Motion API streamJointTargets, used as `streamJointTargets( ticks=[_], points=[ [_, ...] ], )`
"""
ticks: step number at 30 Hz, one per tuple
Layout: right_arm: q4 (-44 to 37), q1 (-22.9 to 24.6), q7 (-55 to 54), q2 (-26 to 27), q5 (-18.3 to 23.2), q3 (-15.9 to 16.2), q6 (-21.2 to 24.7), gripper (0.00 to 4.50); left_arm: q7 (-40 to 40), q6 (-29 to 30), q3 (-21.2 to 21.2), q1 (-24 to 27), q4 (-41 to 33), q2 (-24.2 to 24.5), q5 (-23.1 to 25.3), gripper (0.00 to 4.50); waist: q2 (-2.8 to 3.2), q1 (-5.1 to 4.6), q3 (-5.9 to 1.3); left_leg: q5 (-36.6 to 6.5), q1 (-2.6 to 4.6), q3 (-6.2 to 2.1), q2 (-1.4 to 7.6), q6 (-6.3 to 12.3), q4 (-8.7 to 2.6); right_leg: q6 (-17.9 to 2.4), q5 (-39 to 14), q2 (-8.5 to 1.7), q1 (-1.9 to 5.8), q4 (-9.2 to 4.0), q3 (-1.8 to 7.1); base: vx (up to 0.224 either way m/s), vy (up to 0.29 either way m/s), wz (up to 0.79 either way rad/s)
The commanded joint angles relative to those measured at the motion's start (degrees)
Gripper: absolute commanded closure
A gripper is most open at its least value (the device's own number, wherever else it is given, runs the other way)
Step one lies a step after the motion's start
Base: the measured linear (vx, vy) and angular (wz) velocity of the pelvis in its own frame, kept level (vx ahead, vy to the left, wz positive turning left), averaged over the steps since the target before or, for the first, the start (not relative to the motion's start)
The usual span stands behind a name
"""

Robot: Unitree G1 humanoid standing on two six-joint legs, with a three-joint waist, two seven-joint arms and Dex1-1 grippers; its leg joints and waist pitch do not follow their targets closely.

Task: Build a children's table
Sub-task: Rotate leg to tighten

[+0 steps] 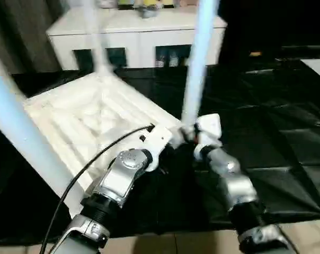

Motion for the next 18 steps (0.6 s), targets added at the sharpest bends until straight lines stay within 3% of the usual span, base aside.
streamJointTargets(
  ticks=[1, 6, 7, 8, 9, 11, 12, 13, 15, 18],
  points=[
    [-0.9, -0.2, 1.0, 0.1, 0.7, 0.5, 0.5, 1.01, 0.2, -1.2, 0.2, 1.2, 1.0, 0.5, 0.0, 4.5, -0.7, 0.4, -2.78, -8.6, 0.0, -1.26, 2.6, 3.3, -4.02, -11.8, -3.3, -4.42, 2.47, -4.33, 2.31, 0.0, 0.0, 0.0],
    [-4.1, 0.7, 4.3, -2.6, 0.7, 0.4, 0.6, 0.73, -4.0, -2.4, -1.6, 2.7, -1.1, 3.2, -0.1, 4.5, -0.56, 0.67, -2.59, -8.3, 0.05, -1.18, 2.86, 4.07, -4.1, -12.7, -2.6, -4.33, 2.46, -4.15, 2.23, 0.0, 0.0, 0.0],
    [-5.3, 1.2, 6.0, -3.8, 0.9, 0.6, 0.6, 0.47, -5.1, -2.3, -1.8, 3.3, -2.0, 3.9, -0.2, 4.5, -0.72, 0.63, -2.5, -9.0, 0.21, -1.04, 2.82, 3.95, -4.11, -12.8, -3.7, -4.31, 2.26, -4.36, 2.26, 0.0, 0.0, 0.0],
    [-6.7, 1.7, 8.4, -5.2, 1.4, 0.7, 1.0, 0.47, -6.4, -2.6, -1.8, 4.0, -2.8, 4.8, -0.4, 4.5, -0.78, 0.92, -2.45, -9.6, 0.18, -1.13, 2.89, 3.75, -4.17, -12.5, -4.7, -4.36, 2.59, -4.36, 2.25, 0.0, 0.0, 0.0],
    [-8.8, 2.4, 11.5, -6.8, 2.6, 0.8, 2.0, 0.35, -8.4, -3.5, -2.1, 4.8, -3.8, 6.0, -0.9, 4.5, -1.16, 0.94, -2.37, -9.5, 0.02, -1.03, 2.84, 3.96, -4.14, -12.1, -4.9, -4.34, 2.62, -4.4, 2.34, 0.0, 0.0, 0.0],
    [-12.7, 3.9, 16.7, -10.4, 4.1, 1.1, 3.6, 0.35, -10.7, -4.0, -2.0, 6.2, -5.2, 7.9, -1.5, 4.5, -1.03, 1.2, -2.31, -10.3, 0.26, -1.09, 3.07, 4.15, -4.27, -11.6, -6.4, -4.38, 2.35, -4.41, 2.43, 0.0, 0.0, 0.0],
    [-14.1, 4.5, 18.6, -11.7, 4.6, 1.3, 4.1, 0.1, -11.4, -4.2, -2.0, 6.6, -5.6, 8.5, -1.6, 4.5, -0.95, 1.19, -2.29, -10.2, 0.34, -1.02, 3.04, 4.15, -4.26, -11.6, -6.5, -4.34, 2.16, -4.48, 2.45, 0.0, 0.0, 0.0],
    [-16.3, 5.5, 21.8, -13.7, 5.5, 1.8, 5.1, 0.04, -12.7, -4.5, -1.9, 7.2, -6.0, 9.4, -2.1, 4.5, -1.25, 1.34, -2.23, -10.2, 0.2, -1.02, 2.98, 4.25, -4.25, -11.5, -6.4, -4.26, 2.43, -4.47, 2.44, 0.0, 0.0, 0.0],
    [-23.2, 9.0, 31.5, -20.8, 8.6, 3.1, 7.8, 0.01, -17.7, -6.7, -1.8, 9.1, -7.8, 12.4, -4.0, 4.5, -1.2, 1.78, -2.25, -9.5, 0.21, -1.17, 3.15, 4.84, -4.22, -11.0, -5.4, -4.32, 2.59, -4.34, 2.41, 0.0, 0.0, 0.0],
    [-25.8, 10.9, 37.3, -25.7, 10.2, 3.5, 8.0, 0.01, -23.9, -8.4, -2.1, 11.1, -10.7, 15.1, -6.6, 4.5, -1.41, 1.79, -2.04, -10.6, 0.08, -1.04, 3.06, 5.21, -4.34, -11.1, -7.9, -4.45, 2.32, -4.6, 2.43, 0.0, 0.0, 0.0]
  ],
)
